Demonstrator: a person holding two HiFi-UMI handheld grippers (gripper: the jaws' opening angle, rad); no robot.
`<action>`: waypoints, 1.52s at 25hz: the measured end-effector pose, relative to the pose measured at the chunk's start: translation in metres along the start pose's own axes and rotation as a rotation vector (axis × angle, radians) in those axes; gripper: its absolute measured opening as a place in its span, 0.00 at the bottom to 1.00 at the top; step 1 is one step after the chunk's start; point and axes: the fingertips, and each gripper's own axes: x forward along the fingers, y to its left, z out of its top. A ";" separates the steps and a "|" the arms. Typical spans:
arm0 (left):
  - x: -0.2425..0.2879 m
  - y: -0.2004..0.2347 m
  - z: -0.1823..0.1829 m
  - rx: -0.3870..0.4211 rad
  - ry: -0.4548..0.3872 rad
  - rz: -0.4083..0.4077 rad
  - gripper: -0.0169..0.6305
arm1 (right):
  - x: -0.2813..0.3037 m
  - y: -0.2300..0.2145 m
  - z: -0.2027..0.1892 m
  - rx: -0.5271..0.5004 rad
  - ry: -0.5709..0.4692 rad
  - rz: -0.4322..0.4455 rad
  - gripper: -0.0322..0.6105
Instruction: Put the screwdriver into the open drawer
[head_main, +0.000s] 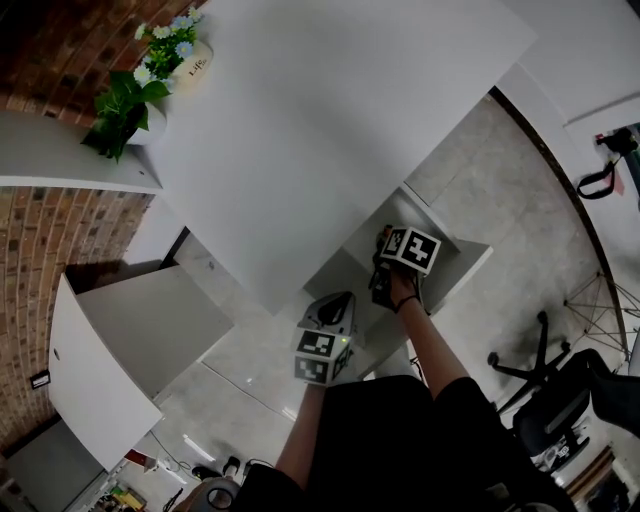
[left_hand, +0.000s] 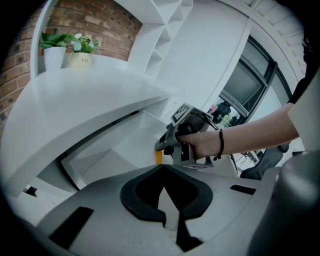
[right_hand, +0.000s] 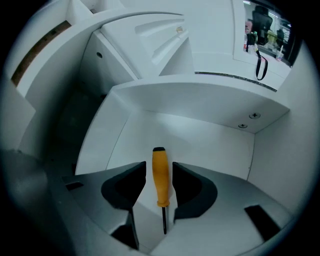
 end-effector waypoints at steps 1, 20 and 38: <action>-0.002 -0.001 0.002 0.004 -0.005 0.001 0.04 | -0.004 0.001 0.002 -0.002 -0.010 0.002 0.28; -0.066 -0.025 0.045 0.097 -0.177 -0.026 0.04 | -0.127 0.076 0.009 -0.199 -0.125 0.335 0.09; -0.141 -0.051 0.121 0.229 -0.402 0.026 0.04 | -0.318 0.118 0.016 -0.494 -0.509 0.697 0.07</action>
